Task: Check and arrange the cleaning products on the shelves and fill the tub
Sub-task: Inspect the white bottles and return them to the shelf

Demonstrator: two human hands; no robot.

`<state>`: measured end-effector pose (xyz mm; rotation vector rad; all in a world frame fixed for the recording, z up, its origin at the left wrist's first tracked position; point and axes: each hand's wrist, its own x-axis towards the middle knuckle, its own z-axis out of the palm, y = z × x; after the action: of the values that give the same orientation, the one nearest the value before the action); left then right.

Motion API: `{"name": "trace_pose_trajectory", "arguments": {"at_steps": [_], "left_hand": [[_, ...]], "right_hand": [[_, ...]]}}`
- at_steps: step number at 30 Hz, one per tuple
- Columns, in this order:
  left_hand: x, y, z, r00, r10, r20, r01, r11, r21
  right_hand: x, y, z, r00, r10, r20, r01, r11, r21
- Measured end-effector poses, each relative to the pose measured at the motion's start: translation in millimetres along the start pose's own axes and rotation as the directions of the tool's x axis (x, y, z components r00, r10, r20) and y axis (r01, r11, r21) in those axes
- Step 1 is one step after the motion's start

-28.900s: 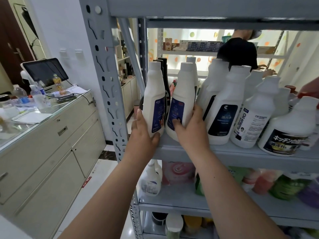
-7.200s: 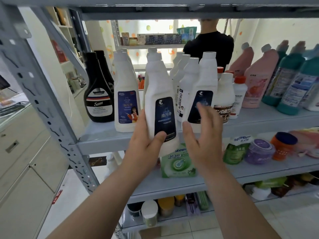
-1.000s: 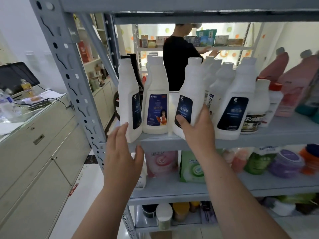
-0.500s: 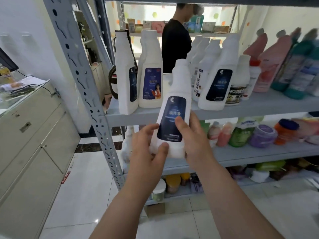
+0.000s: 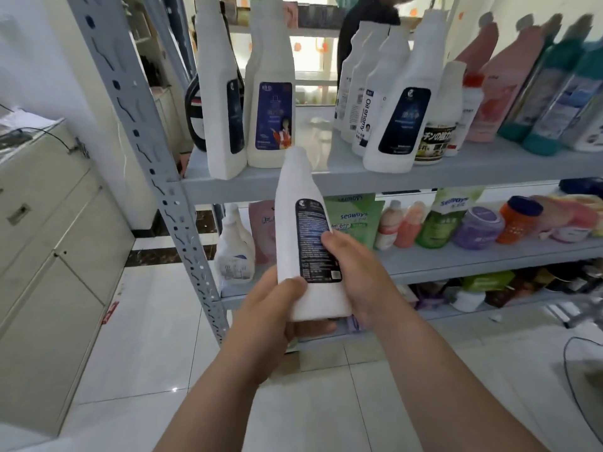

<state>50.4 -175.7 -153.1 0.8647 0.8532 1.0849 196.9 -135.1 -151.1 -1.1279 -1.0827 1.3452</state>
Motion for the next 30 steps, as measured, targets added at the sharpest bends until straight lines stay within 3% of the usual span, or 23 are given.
{"name": "trace_pose_trajectory", "arguments": {"at_steps": [3,6,9,11,13,17,21,25,28,30], "left_hand": [[7.5,-0.8,0.1,0.996,0.085,-0.041,-0.077,0.983,0.164],[11.5,-1.2,4.0,0.974,0.203,-0.102,-0.165,0.942,0.292],[20.5,-11.9,13.1,0.934,0.281,-0.219,-0.181,0.903,0.39],[27.7,-19.0,23.4,0.917,0.21,-0.339,-0.082,0.931,0.355],[35.5,-22.8,35.0,0.914,0.024,-0.404,0.045,0.986,0.161],[48.4,-33.9,58.1,0.965,-0.202,-0.17,0.186,0.977,-0.102],[54.7,-34.9,72.3,0.991,-0.116,-0.073,0.111,0.991,-0.078],[59.6,-36.0,76.2,0.982,0.059,-0.177,0.005,0.941,0.337],[62.4,-34.3,77.7,0.96,0.144,-0.238,-0.022,0.892,0.451],[64.3,-27.3,81.8,0.949,0.089,-0.304,0.025,0.935,0.353]], "right_hand": [[3.3,-0.9,-8.6,0.998,-0.051,0.023,0.05,0.998,0.048],[4.0,-3.9,-20.6,0.986,-0.154,0.066,0.156,0.987,-0.025],[10.1,-2.0,-35.1,0.983,-0.134,0.122,0.14,0.989,-0.04],[14.9,0.7,-42.6,0.985,-0.066,0.158,0.06,0.997,0.041],[20.0,2.3,-51.6,0.974,-0.002,0.228,-0.031,0.99,0.141],[28.0,2.0,-72.9,0.932,0.006,0.364,-0.093,0.97,0.223],[36.3,-0.3,-88.9,0.972,-0.019,0.236,-0.021,0.986,0.165],[42.4,-2.3,-96.5,0.994,-0.087,0.063,0.092,0.993,-0.073],[44.4,-5.6,-96.4,0.996,-0.082,0.037,0.082,0.997,-0.011],[46.0,-10.5,-95.9,0.999,-0.011,0.053,0.008,0.998,0.07]]}}
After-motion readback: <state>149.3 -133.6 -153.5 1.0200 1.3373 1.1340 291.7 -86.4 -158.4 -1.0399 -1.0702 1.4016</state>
